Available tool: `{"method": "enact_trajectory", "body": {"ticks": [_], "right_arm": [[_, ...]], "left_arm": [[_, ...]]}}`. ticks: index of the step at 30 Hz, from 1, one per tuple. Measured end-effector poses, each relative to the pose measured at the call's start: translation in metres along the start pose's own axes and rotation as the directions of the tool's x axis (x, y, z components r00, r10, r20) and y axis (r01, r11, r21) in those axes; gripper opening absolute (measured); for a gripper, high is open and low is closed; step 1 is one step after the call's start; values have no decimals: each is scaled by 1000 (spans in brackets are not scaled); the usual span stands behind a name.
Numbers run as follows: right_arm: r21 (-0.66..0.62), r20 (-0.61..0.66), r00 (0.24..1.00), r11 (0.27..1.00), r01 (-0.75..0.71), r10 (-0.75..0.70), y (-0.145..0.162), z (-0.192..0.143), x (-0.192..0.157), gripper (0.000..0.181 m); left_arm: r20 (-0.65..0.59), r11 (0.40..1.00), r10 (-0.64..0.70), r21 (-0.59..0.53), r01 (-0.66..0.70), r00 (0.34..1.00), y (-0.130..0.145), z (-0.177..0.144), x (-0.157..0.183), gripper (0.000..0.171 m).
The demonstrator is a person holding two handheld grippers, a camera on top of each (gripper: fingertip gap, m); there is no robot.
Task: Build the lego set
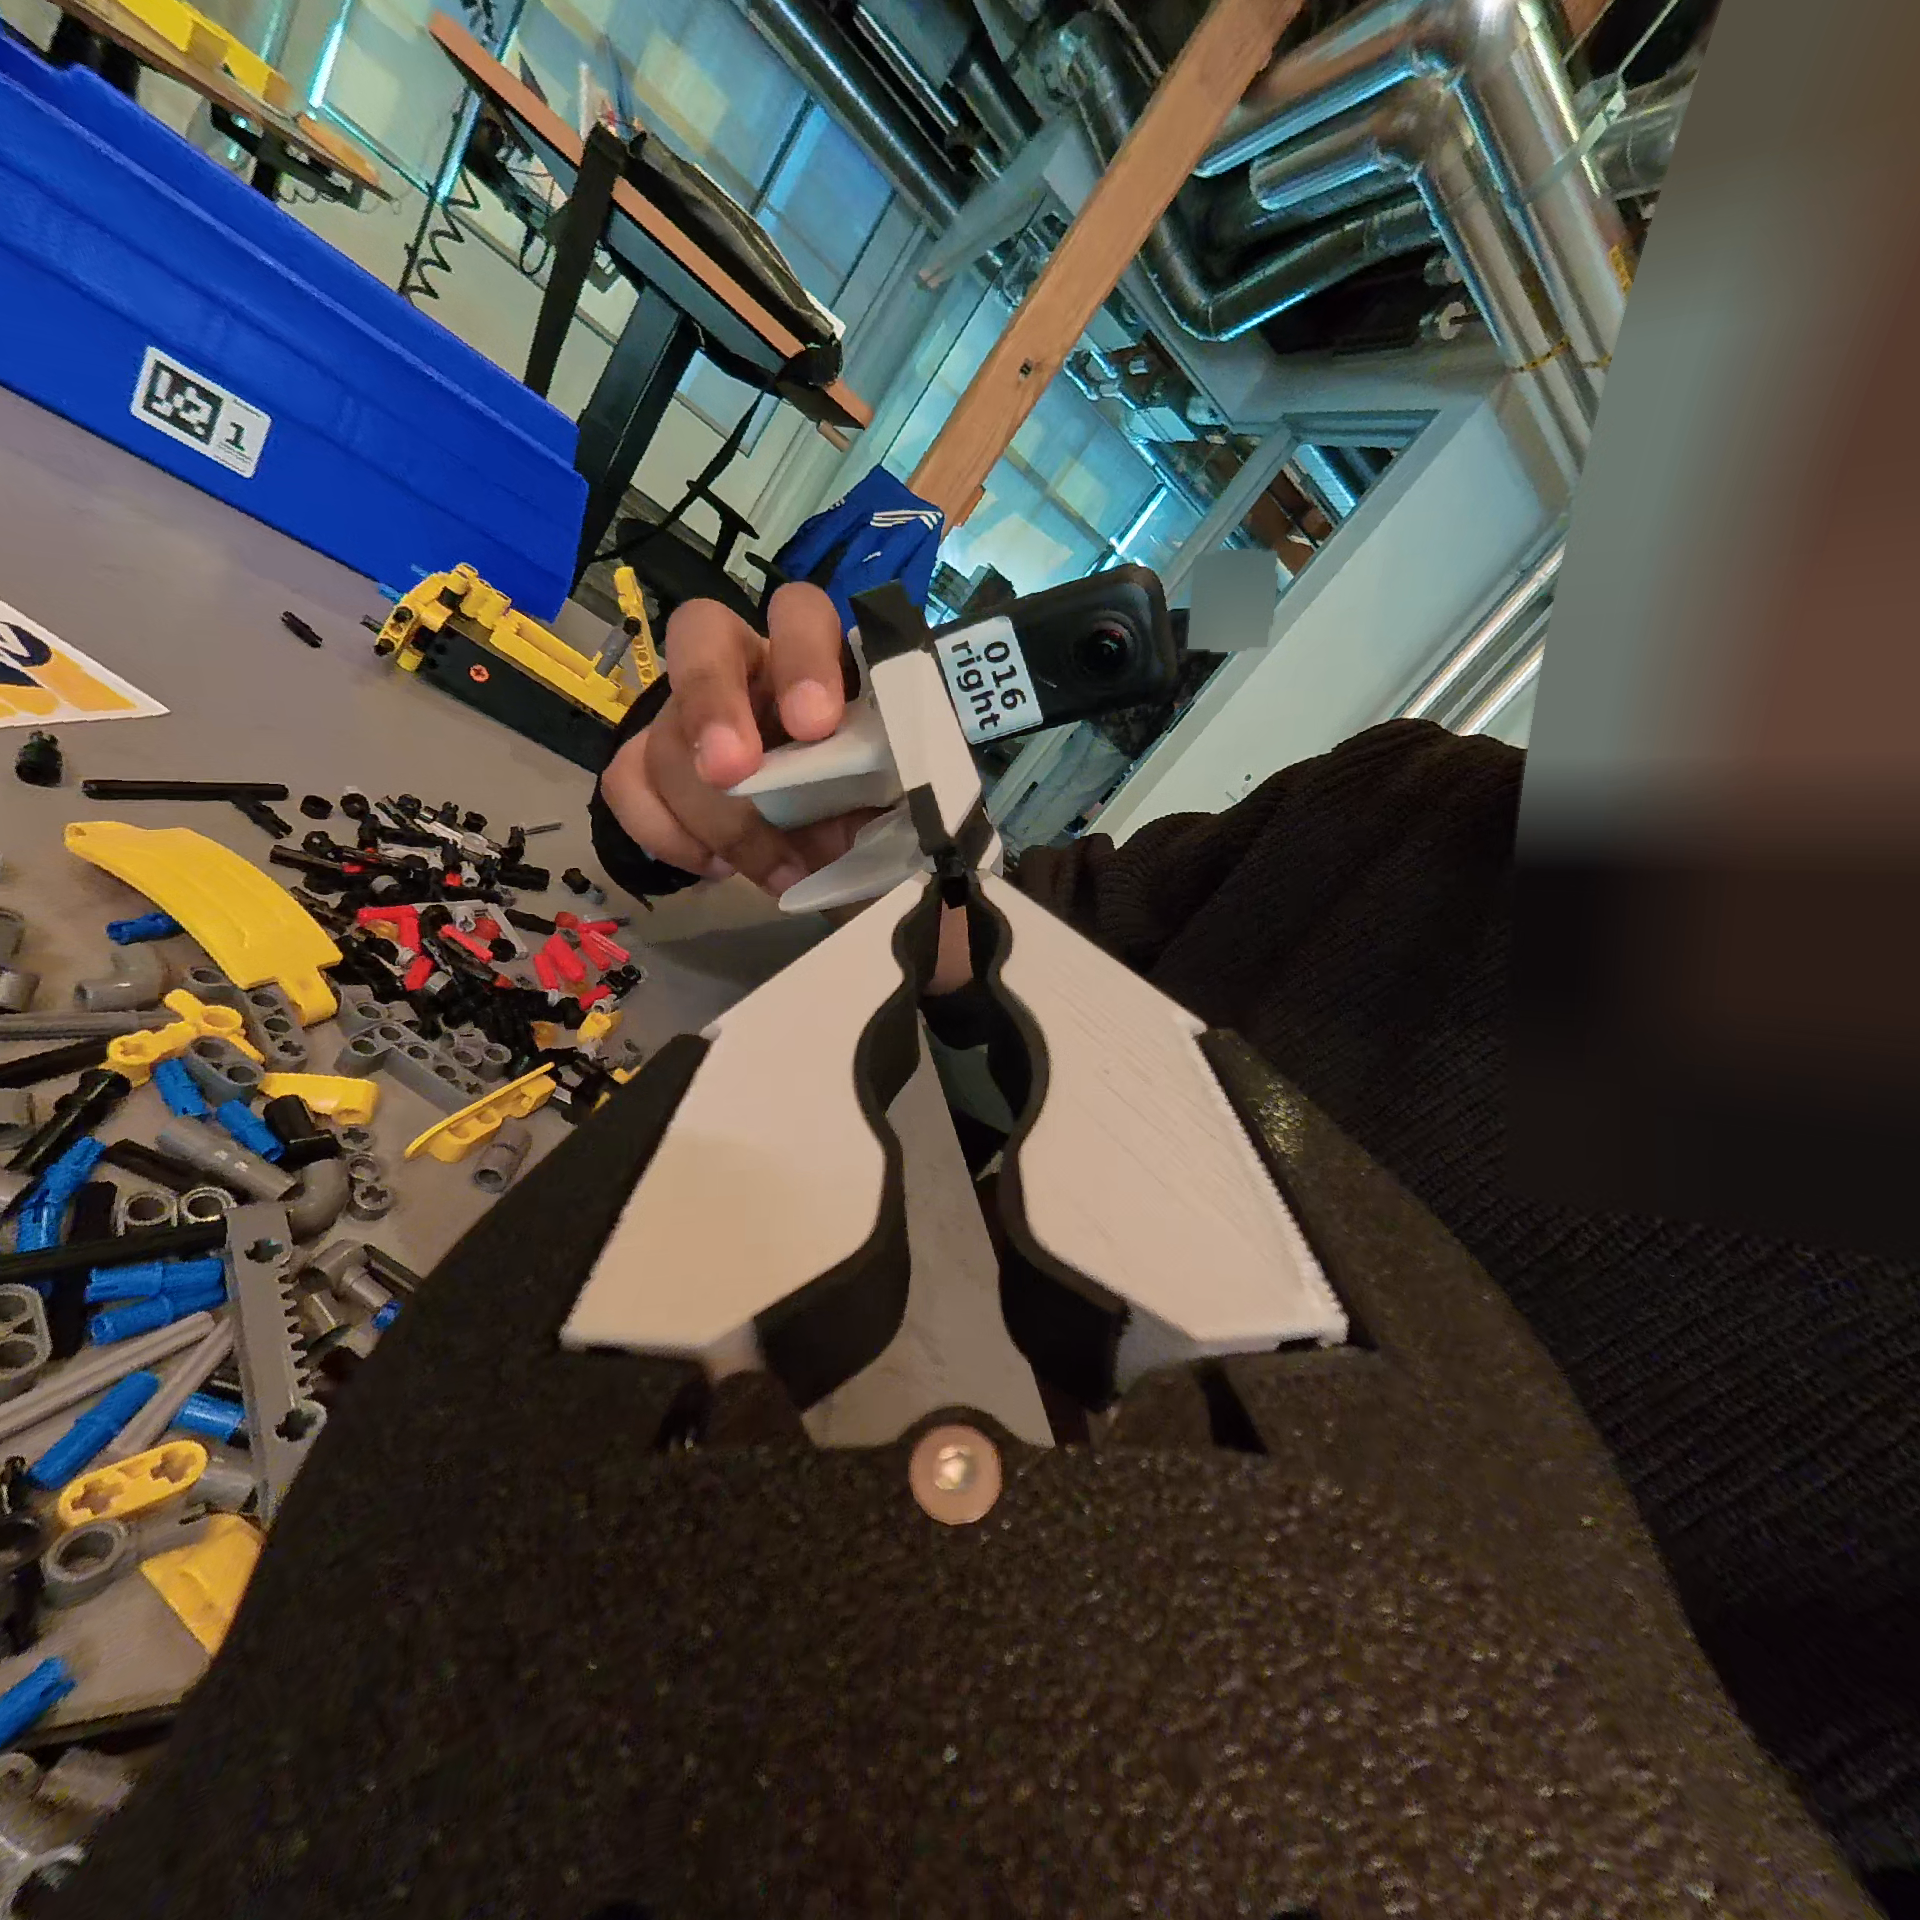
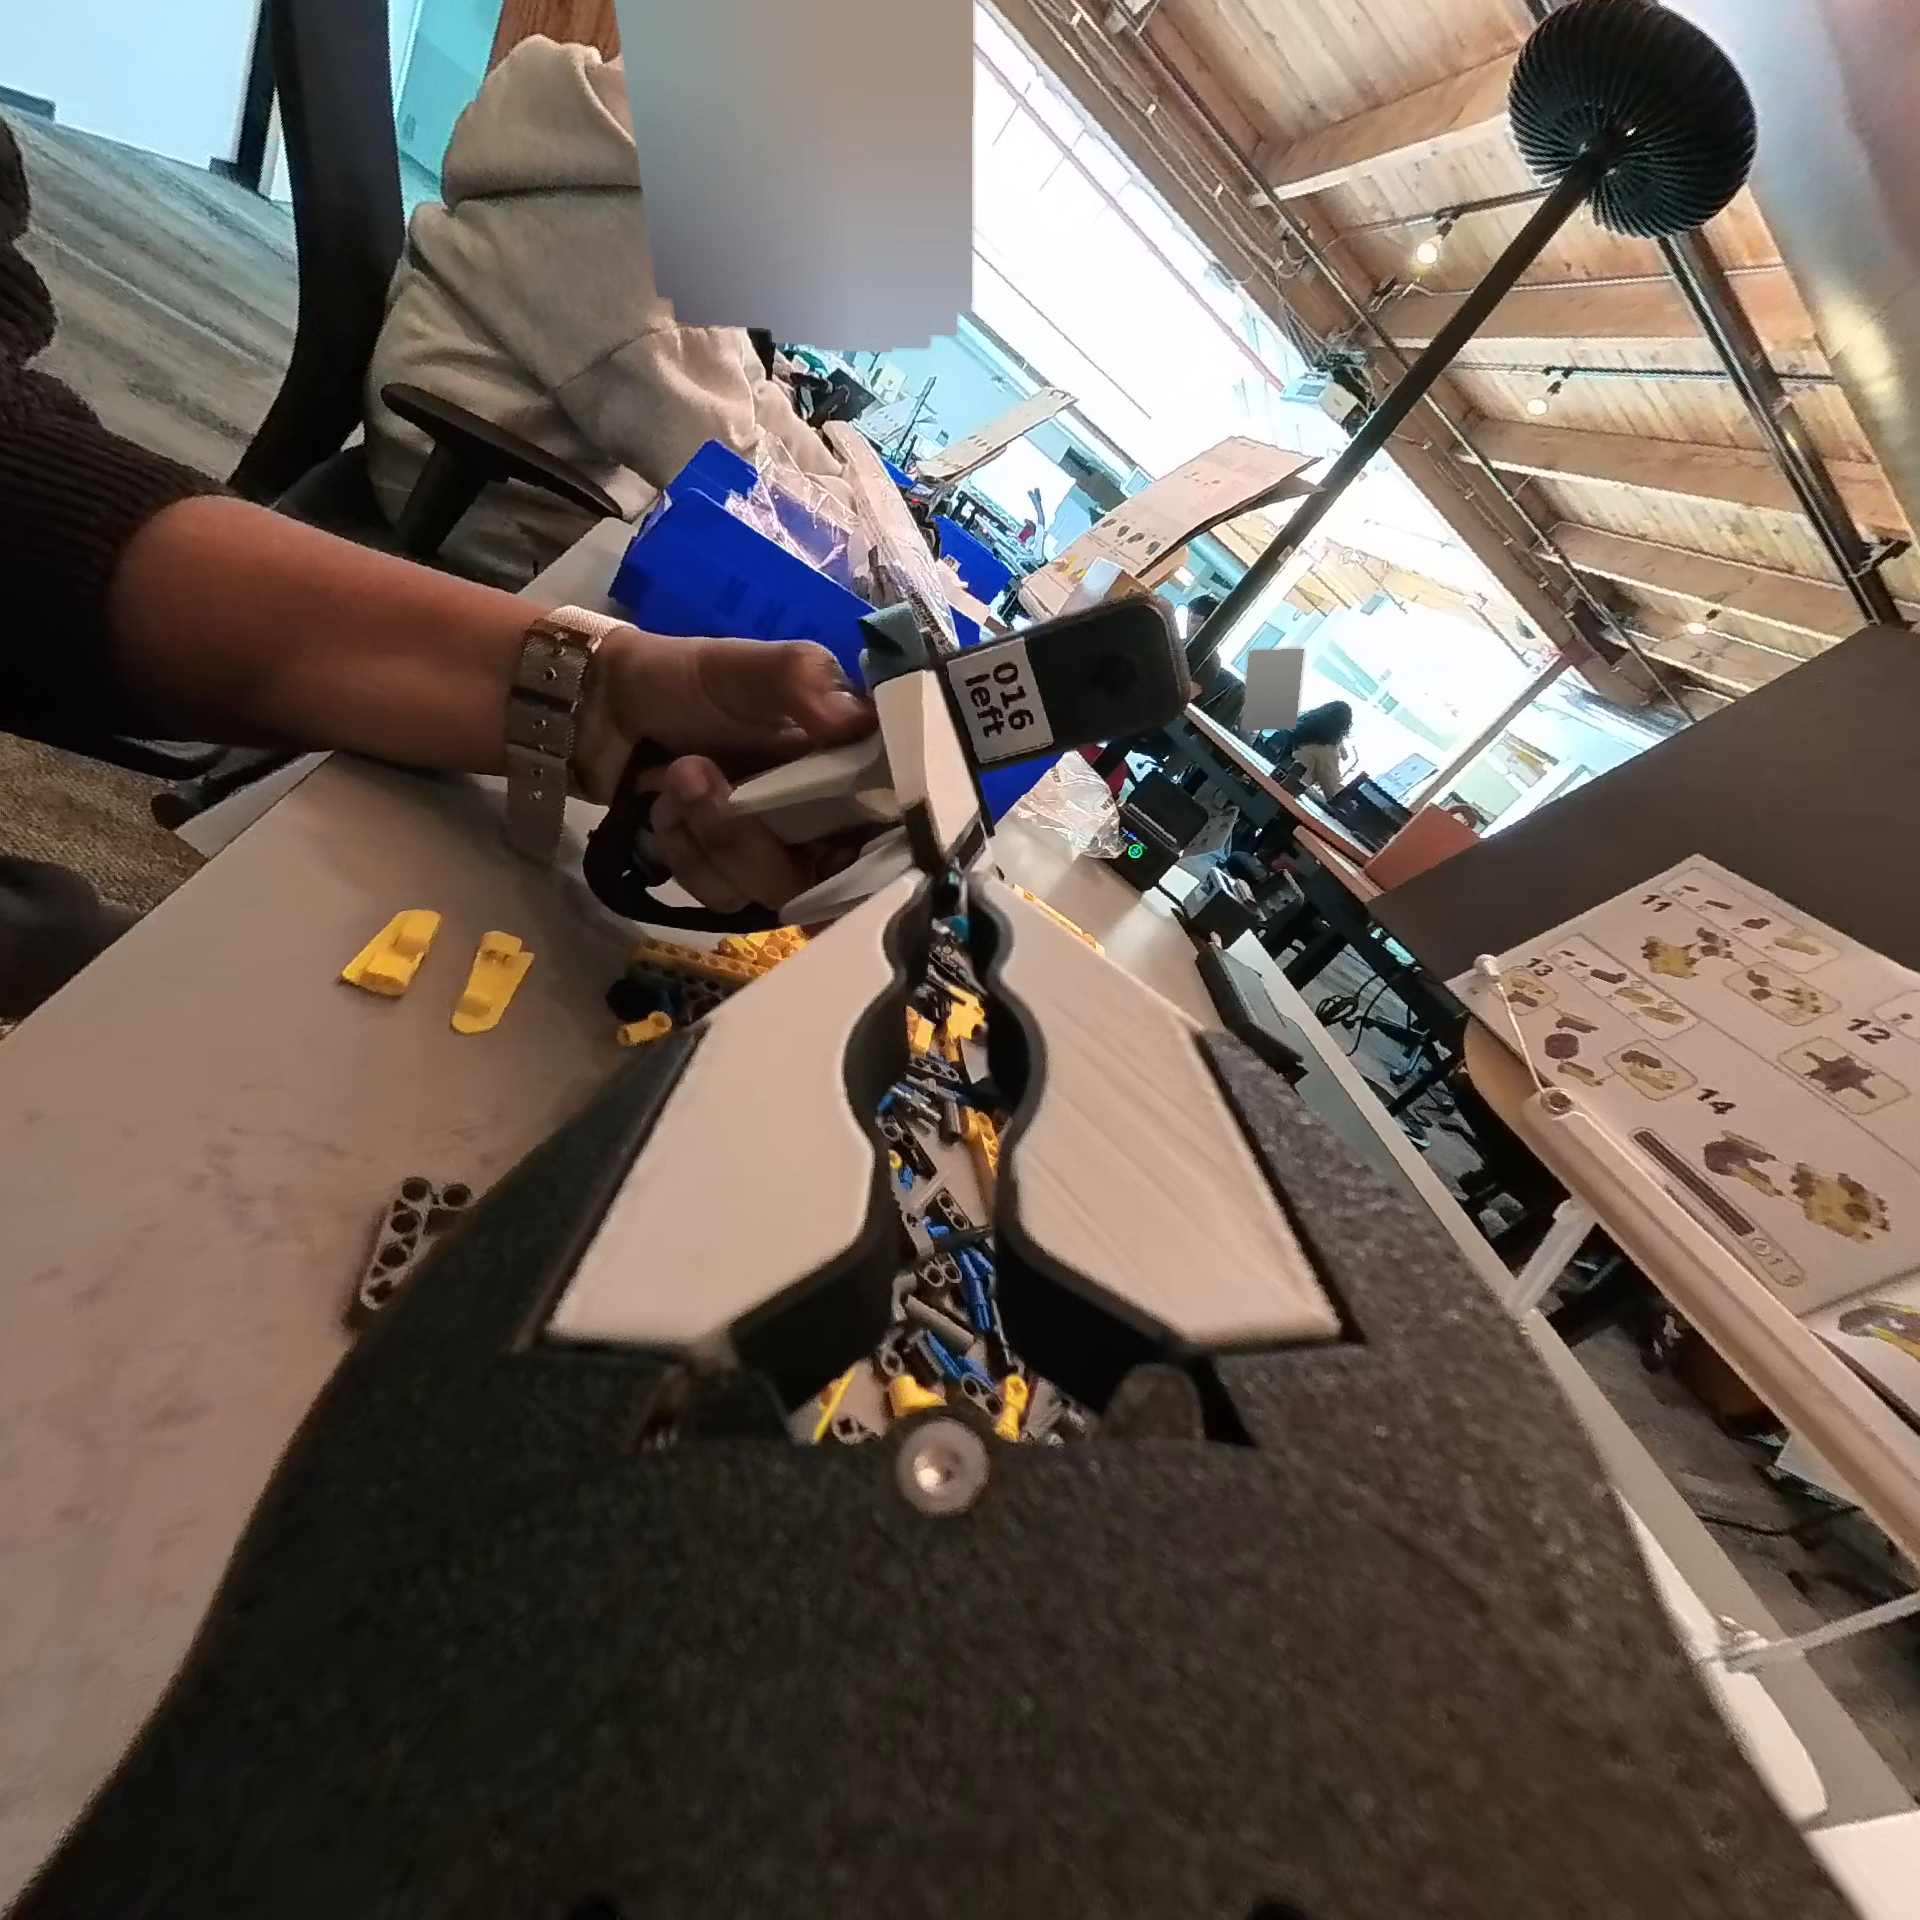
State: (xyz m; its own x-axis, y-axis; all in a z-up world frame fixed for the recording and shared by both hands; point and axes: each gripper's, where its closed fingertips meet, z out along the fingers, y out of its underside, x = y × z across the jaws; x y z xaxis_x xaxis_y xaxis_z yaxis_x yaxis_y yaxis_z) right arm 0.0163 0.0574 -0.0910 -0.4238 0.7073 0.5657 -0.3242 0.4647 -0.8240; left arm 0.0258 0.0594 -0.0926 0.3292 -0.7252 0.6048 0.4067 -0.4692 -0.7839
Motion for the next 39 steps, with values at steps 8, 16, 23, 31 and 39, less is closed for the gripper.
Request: {"method": "enact_trajectory", "body": {"ticks": [8,16,23,31,39], "right_arm": [[25,2,1000,999,-19,19,-3,-2,1,9],[9,17,1000,1000,2,-2,0,-1,-2,4],[9,41,999,999,36,-36,0,0,-3,4],[2,35,988,989,-149,148,-6,-3,17,2],[71,-59,914,915,-397,401,-4,-12,49,4]], "left_arm": [[-3,1000,-23,-3,23,1000,1,0,-2,4],[-15,1000,-28,-7,28,1000,2,0,-1,3],[-16,1000,-26,-13,26,1000,3,0,0,4],[75,996,59,64,-64,995,-12,-4,-7,20],[304,984,140,59,-166,942,-19,-15,-34,21]]}}
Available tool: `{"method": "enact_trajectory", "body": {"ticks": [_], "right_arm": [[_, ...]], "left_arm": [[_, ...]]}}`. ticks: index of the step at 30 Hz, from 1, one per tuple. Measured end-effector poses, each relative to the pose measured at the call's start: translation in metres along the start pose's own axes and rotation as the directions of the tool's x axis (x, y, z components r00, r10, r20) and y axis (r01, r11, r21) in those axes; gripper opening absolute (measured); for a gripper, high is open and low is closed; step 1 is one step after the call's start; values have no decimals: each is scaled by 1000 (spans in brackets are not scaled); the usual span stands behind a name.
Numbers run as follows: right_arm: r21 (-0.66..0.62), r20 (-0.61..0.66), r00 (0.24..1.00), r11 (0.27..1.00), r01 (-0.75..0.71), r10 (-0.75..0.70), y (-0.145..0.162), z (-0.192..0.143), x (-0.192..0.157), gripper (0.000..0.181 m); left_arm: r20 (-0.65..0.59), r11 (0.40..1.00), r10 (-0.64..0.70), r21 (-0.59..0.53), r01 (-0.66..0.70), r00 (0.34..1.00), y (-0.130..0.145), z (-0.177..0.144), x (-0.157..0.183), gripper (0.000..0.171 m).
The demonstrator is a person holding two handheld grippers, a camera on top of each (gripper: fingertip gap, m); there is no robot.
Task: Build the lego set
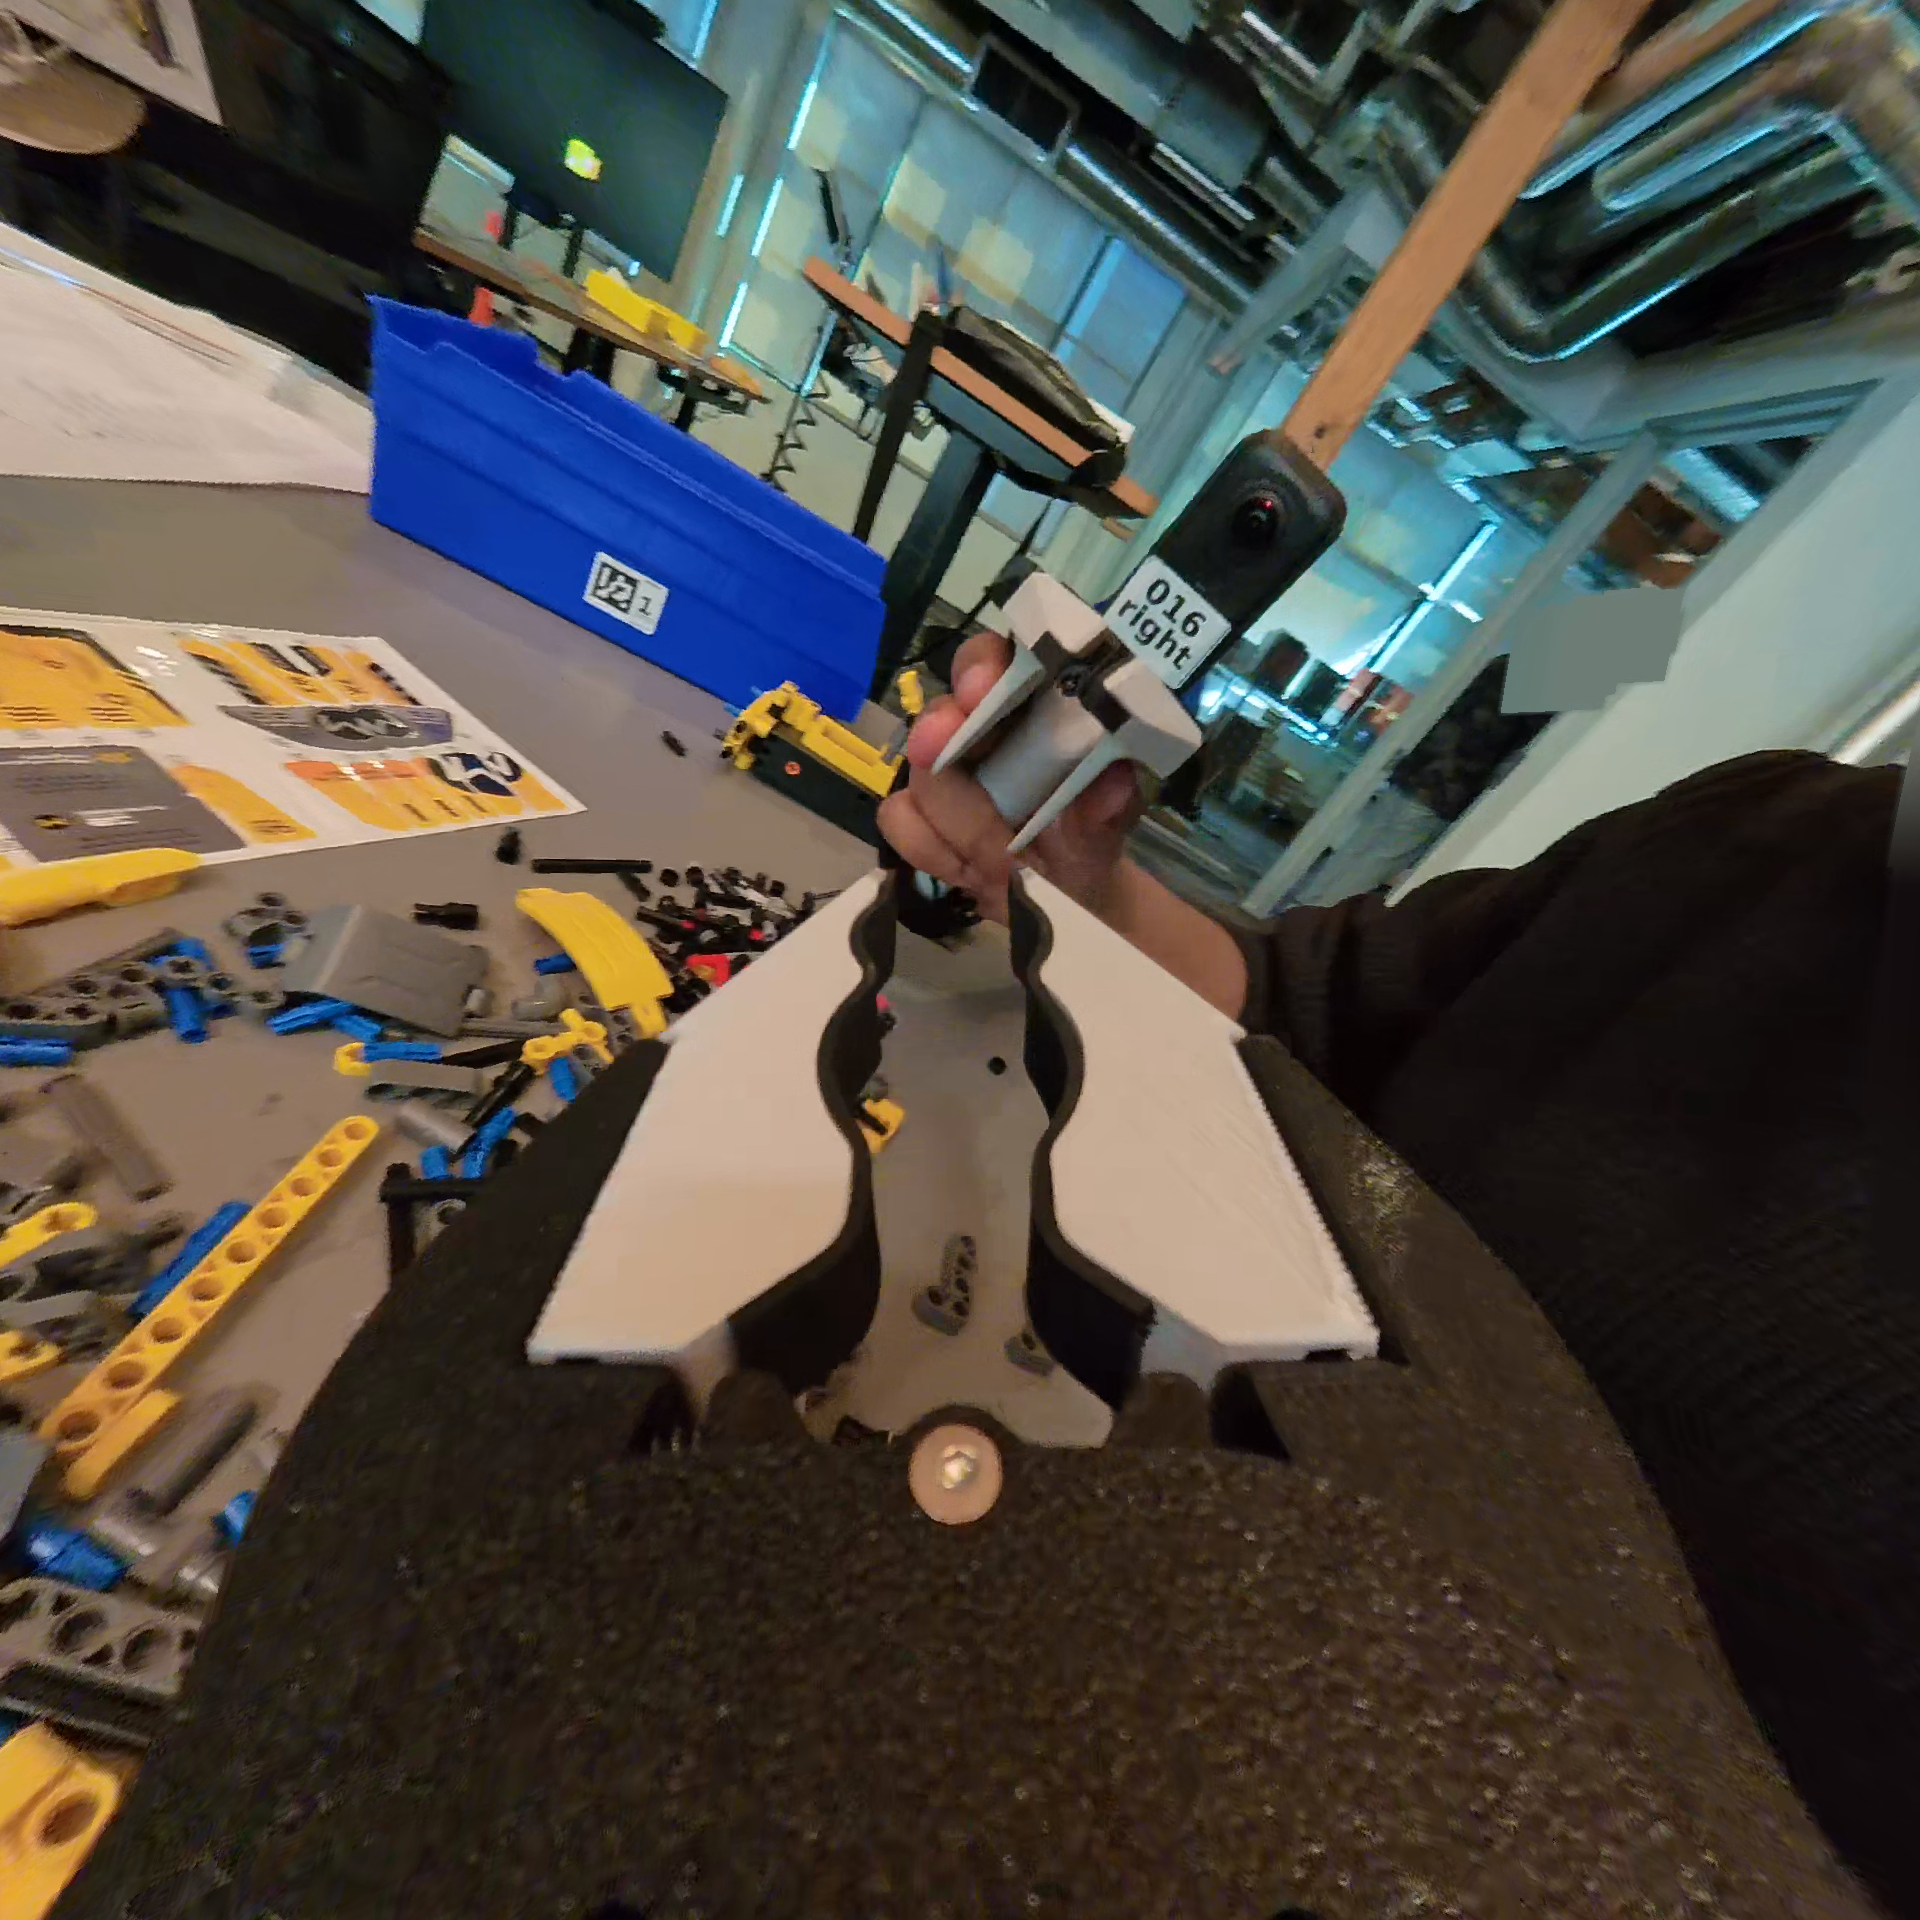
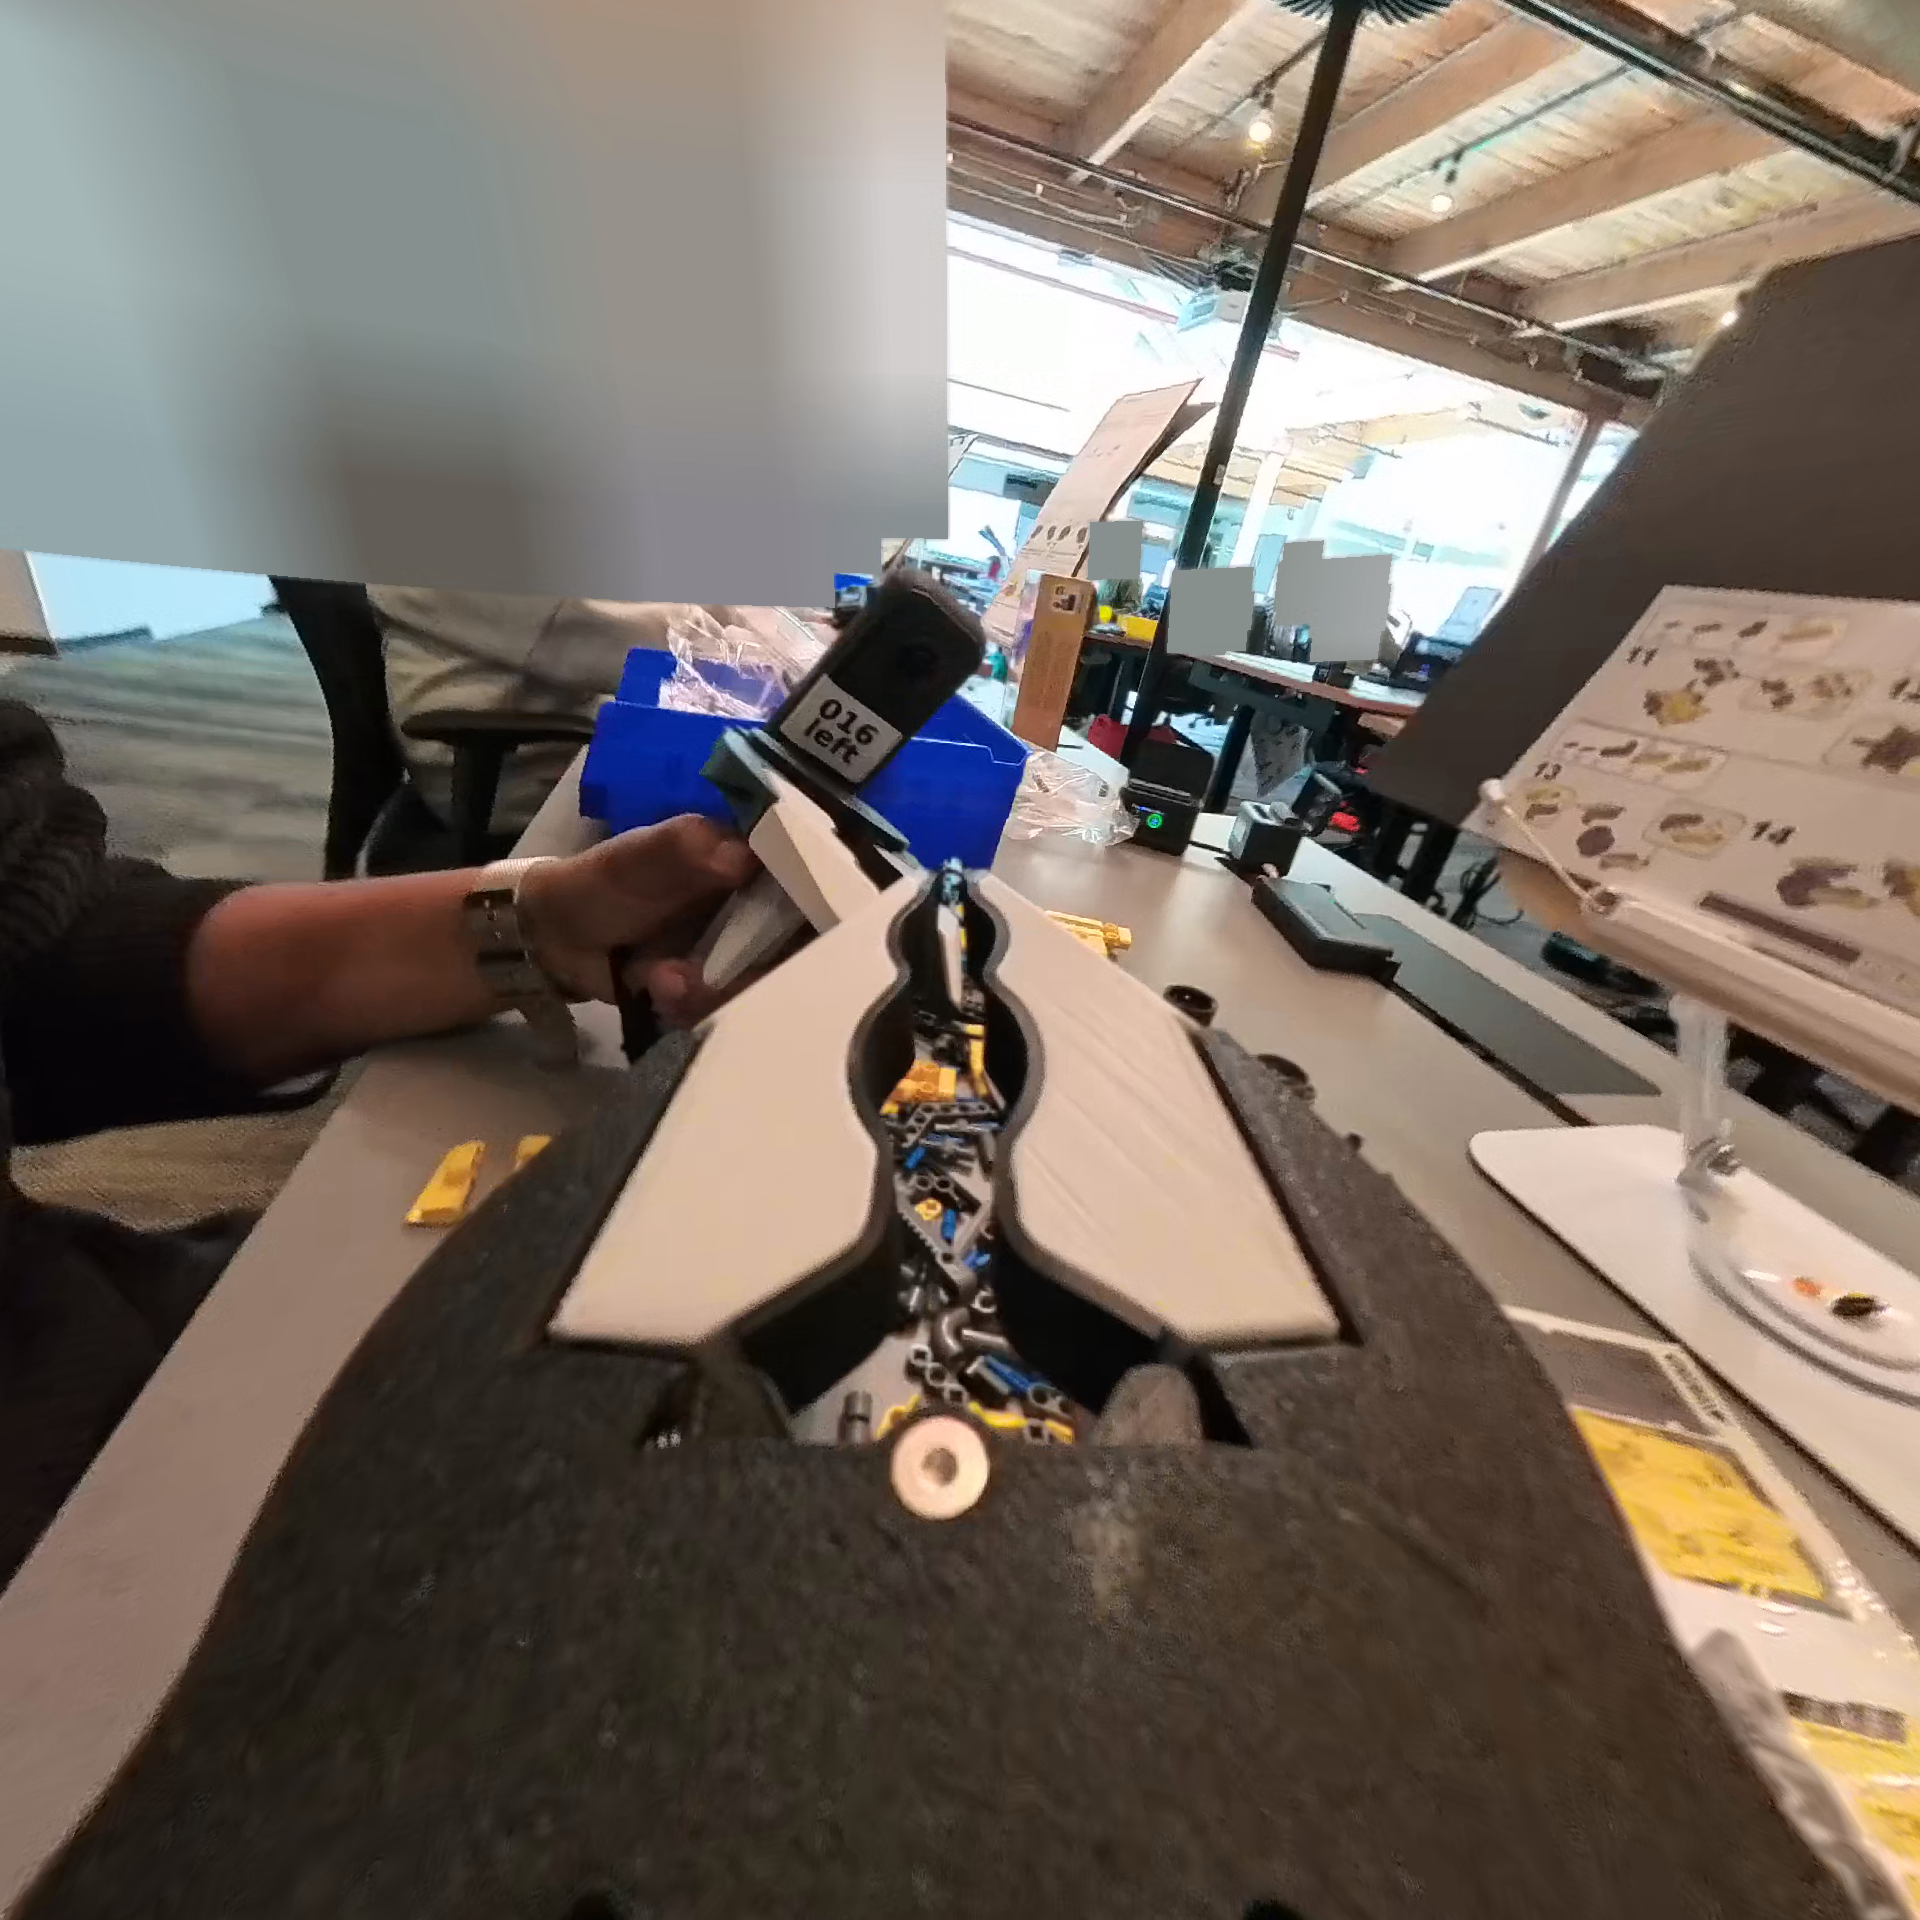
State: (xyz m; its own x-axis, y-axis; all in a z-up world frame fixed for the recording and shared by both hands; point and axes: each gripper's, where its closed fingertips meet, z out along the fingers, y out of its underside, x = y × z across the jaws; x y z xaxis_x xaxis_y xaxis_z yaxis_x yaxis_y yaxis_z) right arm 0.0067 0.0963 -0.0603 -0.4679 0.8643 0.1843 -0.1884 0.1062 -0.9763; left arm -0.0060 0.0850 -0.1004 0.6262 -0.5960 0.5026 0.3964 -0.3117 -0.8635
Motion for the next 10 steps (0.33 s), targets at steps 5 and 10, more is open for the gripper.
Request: {"method": "enact_trajectory", "body": {"ticks": [5,10], "right_arm": [[-2,-5,995,995,-100,100,6,1,7,4],[16,-31,995,995,-100,100,5,1,9,4]], "left_arm": [[86,999,51,-5,-51,995,-1,-2,-10,21],[97,999,52,5,-53,994,-3,-4,-11,20]]}}
